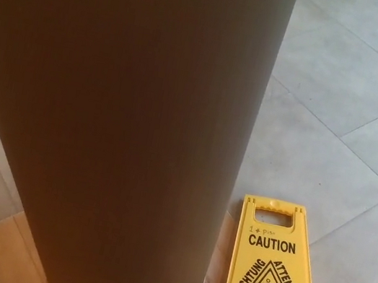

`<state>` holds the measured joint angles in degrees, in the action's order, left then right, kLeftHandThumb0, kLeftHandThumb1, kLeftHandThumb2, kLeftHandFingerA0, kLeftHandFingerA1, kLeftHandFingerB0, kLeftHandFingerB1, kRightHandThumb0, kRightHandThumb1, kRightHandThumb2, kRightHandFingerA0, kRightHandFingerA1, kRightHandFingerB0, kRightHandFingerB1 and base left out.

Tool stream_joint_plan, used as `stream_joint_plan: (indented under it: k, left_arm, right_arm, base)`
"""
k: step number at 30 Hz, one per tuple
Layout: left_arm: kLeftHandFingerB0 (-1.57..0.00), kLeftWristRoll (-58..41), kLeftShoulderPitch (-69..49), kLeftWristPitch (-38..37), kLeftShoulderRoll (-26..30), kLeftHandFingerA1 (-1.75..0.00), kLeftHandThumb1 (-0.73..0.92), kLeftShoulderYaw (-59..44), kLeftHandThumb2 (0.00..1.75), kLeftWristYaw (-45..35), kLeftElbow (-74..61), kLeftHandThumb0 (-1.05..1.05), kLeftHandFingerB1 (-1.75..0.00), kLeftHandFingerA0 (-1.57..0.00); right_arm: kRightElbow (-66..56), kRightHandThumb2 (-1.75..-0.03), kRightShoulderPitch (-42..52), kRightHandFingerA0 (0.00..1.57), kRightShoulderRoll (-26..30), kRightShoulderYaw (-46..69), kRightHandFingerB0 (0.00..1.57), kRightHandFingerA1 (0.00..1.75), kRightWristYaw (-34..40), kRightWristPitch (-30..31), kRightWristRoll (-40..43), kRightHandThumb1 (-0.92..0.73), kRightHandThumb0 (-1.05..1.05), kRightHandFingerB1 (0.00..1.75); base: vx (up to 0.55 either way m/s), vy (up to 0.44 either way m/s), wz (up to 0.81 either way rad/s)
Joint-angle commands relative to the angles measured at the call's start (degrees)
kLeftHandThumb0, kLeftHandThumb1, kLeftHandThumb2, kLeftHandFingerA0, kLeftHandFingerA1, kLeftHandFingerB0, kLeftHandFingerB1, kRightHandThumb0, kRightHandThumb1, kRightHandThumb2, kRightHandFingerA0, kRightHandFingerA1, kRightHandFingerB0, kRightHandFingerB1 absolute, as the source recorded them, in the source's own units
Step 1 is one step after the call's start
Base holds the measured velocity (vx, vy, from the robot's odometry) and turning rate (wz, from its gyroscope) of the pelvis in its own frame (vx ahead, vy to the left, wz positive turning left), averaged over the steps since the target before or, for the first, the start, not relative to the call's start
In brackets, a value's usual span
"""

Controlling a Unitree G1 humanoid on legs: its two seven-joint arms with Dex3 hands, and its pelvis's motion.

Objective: The robot uses its right hand to pick up a caution sign board kept on the stair and turn around and walk towards a pillar and place the sign against it

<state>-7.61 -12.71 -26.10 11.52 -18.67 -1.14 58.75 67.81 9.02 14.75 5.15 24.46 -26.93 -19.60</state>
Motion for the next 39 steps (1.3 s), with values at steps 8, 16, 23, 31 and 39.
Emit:
stream_joint_plan:
  k: [8, 16, 23, 31, 39]
  left_arm:
    - [-1.43, 1.8, -0.4, -4.4, 0.5, -1.11, -0.07, 0.5, 1.52, 4.3, 2.2, -0.14, -0.78, -1.50]
    - [-1.46, 5.0, -0.4, -6.4, 0.7, -1.17, 0.01, 2.2, 1.44, 10.3, 5.0, -0.21, -0.84, -1.47]
    - [-1.48, 3.9, -1.3, -8.5, -0.2, -1.21, -0.06, 1.9, 1.46, 9.8, 4.3, -0.33, -0.88, -1.49]
    - [-1.37, 3.1, -0.6, -6.6, 0.1, -1.19, 0.01, 1.7, 1.35, 8.5, 4.8, -0.21, -0.80, -1.37]
    - [-1.40, 3.0, -0.9, -8.5, -0.5, -1.15, -0.05, 1.7, 1.40, 7.8, 6.5, -0.26, -0.85, -1.38]
  right_arm:
    - [1.8, -0.84, 0.4, 0.81, 0.5, -1.4, 0.81, 1.58, 0.5, -0.7, 2.3, -0.74, -0.27, 1.00]
    - [0.4, -0.88, 1.8, 0.77, 0.1, 0.4, 0.78, 1.42, -3.6, -1.2, 6.1, -0.70, -0.29, 0.94]
    - [2.0, -0.91, 0.8, 0.73, -2.3, 5.9, 0.78, 1.39, -4.8, -2.2, 10.7, -0.68, -0.24, 0.99]
    - [1.2, -0.89, 0.5, 0.78, -1.7, 4.4, 0.80, 1.37, -4.1, -2.3, 9.6, -0.69, -0.28, 1.01]
    - [2.5, -0.90, 0.3, 0.78, -2.1, 3.9, 0.81, 1.37, -4.2, -2.7, 9.9, -0.66, -0.26, 0.98]
  base:
    - [0.00, 0.000, 0.00]
    - [0.00, 0.000, 0.00]
    - [0.00, 0.000, 0.00]
    - [0.00, 0.000, 0.00]
    - [0.00, 0.000, 0.00]
